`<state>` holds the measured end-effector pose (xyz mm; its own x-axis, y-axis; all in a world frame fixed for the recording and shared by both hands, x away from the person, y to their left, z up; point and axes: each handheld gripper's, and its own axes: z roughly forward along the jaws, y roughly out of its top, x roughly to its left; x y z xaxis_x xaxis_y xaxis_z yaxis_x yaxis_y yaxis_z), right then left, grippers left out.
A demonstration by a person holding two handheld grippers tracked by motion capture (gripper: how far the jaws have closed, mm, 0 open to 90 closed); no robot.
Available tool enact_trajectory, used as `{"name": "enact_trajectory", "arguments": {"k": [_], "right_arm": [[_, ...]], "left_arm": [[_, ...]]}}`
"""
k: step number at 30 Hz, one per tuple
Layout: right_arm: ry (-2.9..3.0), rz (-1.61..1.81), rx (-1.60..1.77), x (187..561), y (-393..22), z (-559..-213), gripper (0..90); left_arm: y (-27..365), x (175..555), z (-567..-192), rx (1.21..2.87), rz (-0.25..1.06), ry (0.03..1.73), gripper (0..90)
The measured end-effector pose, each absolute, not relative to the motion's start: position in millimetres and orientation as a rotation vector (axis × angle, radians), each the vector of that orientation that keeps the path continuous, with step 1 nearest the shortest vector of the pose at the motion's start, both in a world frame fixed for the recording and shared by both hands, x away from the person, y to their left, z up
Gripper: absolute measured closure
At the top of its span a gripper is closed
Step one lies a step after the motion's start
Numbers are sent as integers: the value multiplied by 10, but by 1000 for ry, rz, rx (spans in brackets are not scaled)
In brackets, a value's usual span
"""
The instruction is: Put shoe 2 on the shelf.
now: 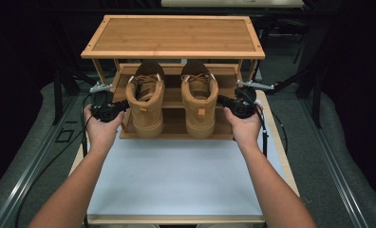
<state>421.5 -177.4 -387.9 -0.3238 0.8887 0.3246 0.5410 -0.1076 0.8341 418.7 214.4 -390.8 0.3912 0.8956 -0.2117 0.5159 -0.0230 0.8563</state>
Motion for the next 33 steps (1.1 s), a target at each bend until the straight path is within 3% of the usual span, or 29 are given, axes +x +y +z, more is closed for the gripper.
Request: {"name": "enact_trajectory", "arguments": {"k": [12,19,33], "right_arm": [[1777,1455,1611,4232,-1654,-3960,900],[1753,1472,1622,4222,-1472,-3986,900],[1765,1444,1636,4207,-1332,-3959,900]], "left_arm": [[1999,4301,-3916,1671,438,1239,900],[1859,4379,-3857,1723,485,1239,900],[1914,4357,-3910,1653,415,1274,900]]}}
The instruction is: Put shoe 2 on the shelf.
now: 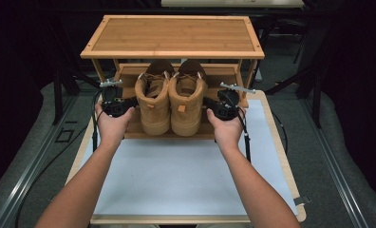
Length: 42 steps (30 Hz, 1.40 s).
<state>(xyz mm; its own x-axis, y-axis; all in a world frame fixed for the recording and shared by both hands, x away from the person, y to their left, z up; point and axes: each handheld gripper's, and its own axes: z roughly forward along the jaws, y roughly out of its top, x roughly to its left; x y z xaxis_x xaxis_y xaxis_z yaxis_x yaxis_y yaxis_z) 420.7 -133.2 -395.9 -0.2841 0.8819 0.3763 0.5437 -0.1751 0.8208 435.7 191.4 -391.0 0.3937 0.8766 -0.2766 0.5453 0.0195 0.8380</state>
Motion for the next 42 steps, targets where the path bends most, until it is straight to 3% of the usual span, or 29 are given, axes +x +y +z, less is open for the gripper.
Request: {"name": "enact_trajectory", "arguments": {"k": [14,28,42], "right_arm": [[1838,1413,1557,4216,-1400,-3931,871],[1972,1466,1486,3671,-1522,-4101,893],[2012,1542,1576,3651,-1423,-4139,900]], "left_arm": [[2009,4230,-3894,1718,370,1176,900],[2027,3830,-4011,1817,355,1130,900],[2043,3837,-4016,1764,291,1146,900]]}}
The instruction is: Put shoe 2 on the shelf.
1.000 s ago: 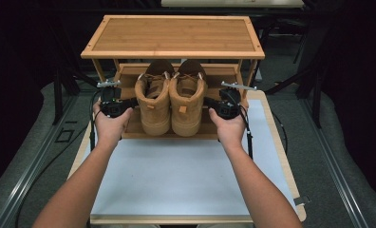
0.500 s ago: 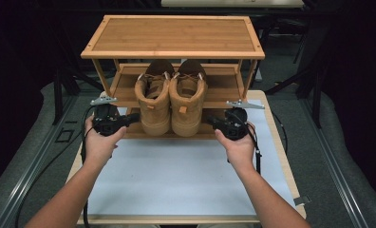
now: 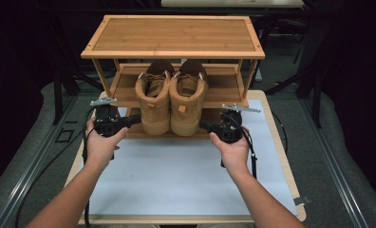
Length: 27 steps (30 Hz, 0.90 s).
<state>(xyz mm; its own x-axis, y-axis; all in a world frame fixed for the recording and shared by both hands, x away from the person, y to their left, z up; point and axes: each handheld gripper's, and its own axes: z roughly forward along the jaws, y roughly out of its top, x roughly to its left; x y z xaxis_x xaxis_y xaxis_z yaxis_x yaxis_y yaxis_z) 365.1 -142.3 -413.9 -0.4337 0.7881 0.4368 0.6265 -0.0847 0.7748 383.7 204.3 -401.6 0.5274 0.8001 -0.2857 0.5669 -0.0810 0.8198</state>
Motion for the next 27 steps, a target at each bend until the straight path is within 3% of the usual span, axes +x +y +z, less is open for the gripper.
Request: {"name": "enact_trajectory", "arguments": {"k": [8,27], "right_arm": [[1955,1645,1605,3666,-1460,-4046,900],[1893,1536,1553,3812,-1479,-3763,900]], "left_arm": [[2031,3830,-3889,1729,289,1140,900],[1878,3956,-3651,1700,331,1152,900]]}}
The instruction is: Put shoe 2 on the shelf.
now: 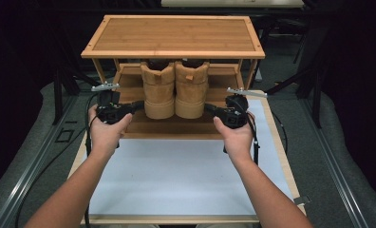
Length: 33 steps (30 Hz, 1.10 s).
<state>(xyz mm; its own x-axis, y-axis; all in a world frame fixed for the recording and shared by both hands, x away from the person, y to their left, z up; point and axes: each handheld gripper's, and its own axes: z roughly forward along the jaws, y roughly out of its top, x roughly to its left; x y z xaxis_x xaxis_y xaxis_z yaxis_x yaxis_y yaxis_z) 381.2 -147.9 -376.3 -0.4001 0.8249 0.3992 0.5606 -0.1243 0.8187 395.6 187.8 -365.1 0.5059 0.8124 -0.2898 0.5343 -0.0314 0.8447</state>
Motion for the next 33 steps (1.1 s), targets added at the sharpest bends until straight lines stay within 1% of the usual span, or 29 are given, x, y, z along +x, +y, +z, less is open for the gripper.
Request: {"name": "enact_trajectory", "arguments": {"k": [6,19,22,31,33], "right_arm": [[1877,1517,1559,3906,-1484,-3772,900],[1826,1448,1610,4150,-1448,-3871,900],[1844,1435,1631,4180,-1452,-3888,900],[1840,1428,1634,4239,-1414,-3902,900],[1840,1419,1621,4237,-1402,-3902,900]], "left_arm": [[1827,4043,-3669,1699,349,1171,900],[1763,4271,-3812,1677,340,1216,900],[1748,4300,-3834,1678,357,1235,900],[1782,4368,-3854,1659,340,1241,900],[1776,4359,-3854,1666,352,1238,900]]}}
